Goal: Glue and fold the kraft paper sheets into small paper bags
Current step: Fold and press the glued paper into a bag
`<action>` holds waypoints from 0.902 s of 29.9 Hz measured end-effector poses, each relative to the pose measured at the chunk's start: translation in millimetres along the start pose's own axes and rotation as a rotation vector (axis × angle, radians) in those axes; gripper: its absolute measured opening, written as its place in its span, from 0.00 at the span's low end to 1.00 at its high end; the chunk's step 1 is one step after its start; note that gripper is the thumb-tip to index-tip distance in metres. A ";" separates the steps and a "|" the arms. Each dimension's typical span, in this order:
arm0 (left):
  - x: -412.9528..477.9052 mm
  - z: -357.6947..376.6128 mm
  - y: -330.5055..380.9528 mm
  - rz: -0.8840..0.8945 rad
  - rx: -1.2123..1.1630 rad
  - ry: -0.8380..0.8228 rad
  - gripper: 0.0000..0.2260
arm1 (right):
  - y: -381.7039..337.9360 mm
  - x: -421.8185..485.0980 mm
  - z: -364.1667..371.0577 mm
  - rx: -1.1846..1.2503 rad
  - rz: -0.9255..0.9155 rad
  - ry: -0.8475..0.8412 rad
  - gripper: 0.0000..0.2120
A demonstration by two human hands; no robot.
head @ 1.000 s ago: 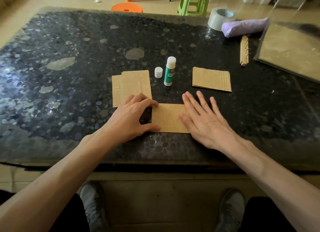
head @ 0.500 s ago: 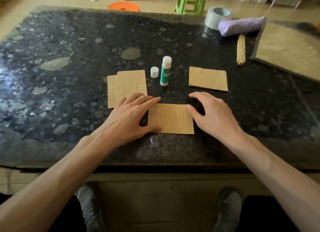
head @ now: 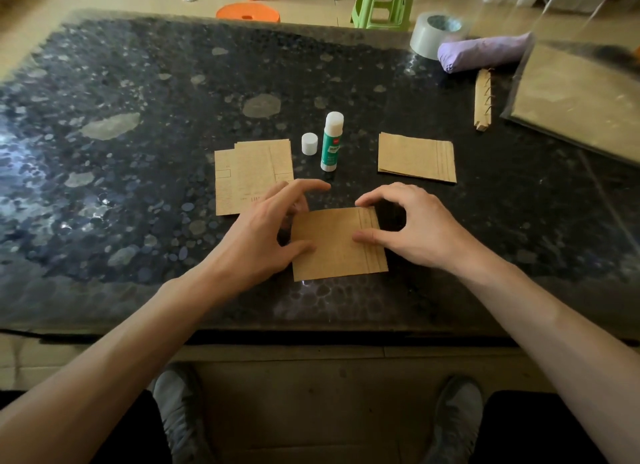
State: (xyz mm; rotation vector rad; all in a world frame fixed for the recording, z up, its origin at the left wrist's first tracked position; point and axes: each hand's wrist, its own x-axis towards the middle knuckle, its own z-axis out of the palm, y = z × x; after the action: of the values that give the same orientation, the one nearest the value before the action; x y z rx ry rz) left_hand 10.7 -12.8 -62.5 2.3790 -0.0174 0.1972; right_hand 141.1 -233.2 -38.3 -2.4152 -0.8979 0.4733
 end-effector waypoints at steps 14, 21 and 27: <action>2.9 -8.8 14.4 -0.247 -0.555 0.047 0.18 | -15.7 -7.7 7.6 0.718 0.161 0.026 0.17; 0.3 -8.6 24.9 -0.421 -0.774 0.073 0.09 | -28.2 -11.9 13.3 0.935 0.282 0.039 0.12; 0.2 -5.5 32.2 -0.348 -0.705 0.088 0.08 | -33.9 -13.3 19.6 0.899 0.357 0.075 0.19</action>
State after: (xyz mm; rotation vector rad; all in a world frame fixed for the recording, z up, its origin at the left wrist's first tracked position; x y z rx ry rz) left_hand 7.9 -32.5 -36.7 1.6364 0.3160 0.1027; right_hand 105.1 -213.6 -32.8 -1.7185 -0.1290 0.7191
